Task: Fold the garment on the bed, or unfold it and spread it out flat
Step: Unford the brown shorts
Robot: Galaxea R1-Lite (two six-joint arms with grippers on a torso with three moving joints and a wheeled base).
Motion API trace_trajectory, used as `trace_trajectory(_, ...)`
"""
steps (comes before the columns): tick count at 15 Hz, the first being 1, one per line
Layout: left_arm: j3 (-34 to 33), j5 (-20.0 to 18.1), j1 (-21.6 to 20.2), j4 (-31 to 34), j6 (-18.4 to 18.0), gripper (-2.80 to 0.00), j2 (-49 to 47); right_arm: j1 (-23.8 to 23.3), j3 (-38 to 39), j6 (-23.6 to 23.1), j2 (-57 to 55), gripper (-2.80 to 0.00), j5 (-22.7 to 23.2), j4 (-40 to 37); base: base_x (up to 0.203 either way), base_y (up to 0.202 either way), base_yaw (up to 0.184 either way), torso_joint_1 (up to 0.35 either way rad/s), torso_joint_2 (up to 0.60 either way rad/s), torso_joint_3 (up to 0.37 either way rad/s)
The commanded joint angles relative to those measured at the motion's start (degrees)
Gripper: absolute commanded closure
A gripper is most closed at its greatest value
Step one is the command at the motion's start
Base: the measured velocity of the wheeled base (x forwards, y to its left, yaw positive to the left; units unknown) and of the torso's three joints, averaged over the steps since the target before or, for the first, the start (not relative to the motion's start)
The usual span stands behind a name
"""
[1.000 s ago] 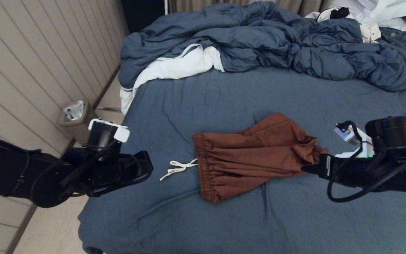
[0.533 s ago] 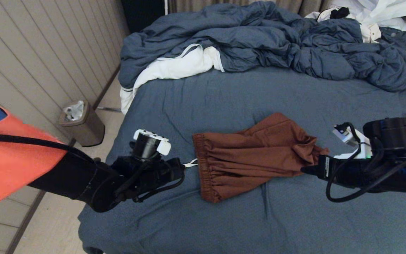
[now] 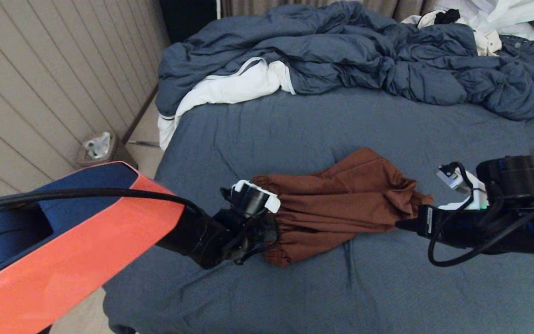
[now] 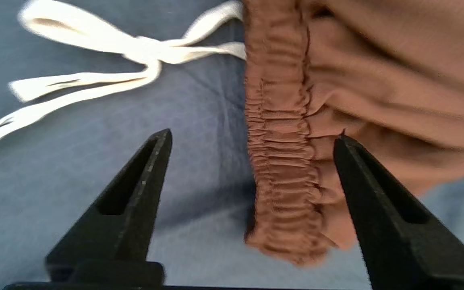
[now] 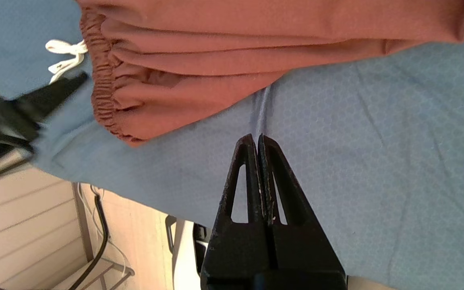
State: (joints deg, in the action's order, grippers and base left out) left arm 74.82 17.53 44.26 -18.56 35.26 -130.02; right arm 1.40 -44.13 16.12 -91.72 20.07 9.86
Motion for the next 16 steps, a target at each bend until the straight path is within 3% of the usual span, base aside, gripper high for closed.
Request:
trace_trajectory(1,1.8,1.8,2.1,-0.4,-1.4,-2.8,-3.6,0.0,0.0,0.1,0.1,0.0,0.1,0.1,0.0,0.0,0.0,0.0,0.0,0.0)
trace_trajectory(9,6.3,3.3,4.5,0.4,-2.1,-2.8,-8.1,-0.1,0.0,0.1,-0.1,0.0,0.0,0.4,0.0,0.0,0.0,0.0,0.0,0.0)
trace_trajectory(10,6.2,3.4,4.7,0.5,-2.3,0.0,-8.8,-0.2,0.0,0.1,-0.2,0.0,0.0,0.4,0.0,0.0,0.0,0.0,0.0,0.0)
trace_trajectory(16,5.8,3.2,5.2,0.4,-3.5,0.0,-8.4,-0.9,0.0,0.1,-0.2,0.0,0.1,0.7,0.0,0.0,0.0,0.0,0.0,0.0)
